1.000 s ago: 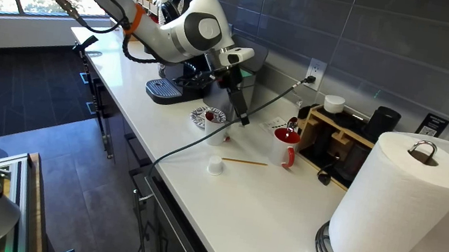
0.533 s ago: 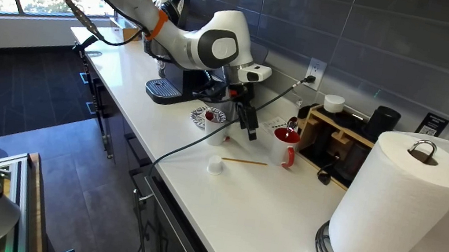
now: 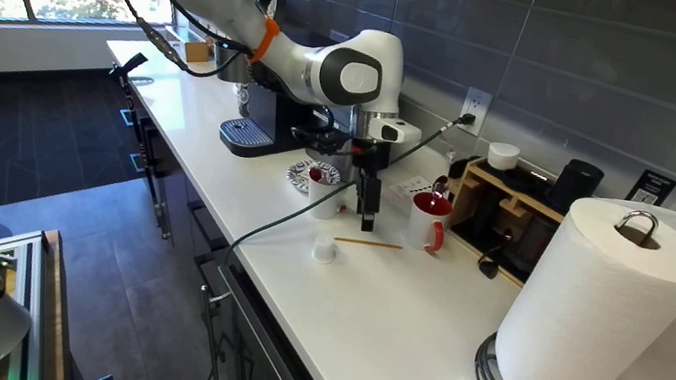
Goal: Put the straw into the cup
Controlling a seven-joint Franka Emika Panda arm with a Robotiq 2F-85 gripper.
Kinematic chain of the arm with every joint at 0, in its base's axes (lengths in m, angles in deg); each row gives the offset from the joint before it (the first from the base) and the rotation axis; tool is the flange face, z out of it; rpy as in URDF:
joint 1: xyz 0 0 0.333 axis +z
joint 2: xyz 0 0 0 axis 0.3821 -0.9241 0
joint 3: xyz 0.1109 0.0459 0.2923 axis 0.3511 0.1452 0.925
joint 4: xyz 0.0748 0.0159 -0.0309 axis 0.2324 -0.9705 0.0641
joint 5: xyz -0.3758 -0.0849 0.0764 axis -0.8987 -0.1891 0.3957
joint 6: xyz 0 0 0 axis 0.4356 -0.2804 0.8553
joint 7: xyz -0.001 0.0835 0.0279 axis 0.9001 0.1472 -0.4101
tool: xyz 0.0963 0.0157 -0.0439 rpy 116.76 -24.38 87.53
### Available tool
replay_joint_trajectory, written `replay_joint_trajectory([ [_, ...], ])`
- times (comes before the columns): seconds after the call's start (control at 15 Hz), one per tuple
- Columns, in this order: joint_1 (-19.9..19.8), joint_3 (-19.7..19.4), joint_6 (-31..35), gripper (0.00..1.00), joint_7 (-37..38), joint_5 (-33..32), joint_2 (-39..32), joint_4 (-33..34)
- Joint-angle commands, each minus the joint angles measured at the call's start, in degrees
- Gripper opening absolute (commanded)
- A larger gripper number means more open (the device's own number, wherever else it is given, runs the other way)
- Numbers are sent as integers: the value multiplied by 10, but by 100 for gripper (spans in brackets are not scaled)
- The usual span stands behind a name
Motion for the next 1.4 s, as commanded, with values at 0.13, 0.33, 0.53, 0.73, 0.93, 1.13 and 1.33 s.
replay_joint_trajectory([
  [0.13,-13,4,31,100,-79,56,15,-17],
  [0.33,-3,-8,12,100,-92,75,2,1],
  [0.53,-17,-5,12,100,-131,102,3,1],
  [0.73,-17,-3,12,100,-133,104,3,1],
  [0.93,-28,-3,72,100,-113,143,6,-6],
  [1.13,-39,-6,131,100,-100,191,7,-10],
  [1.33,-35,-22,188,100,-57,211,11,-27],
])
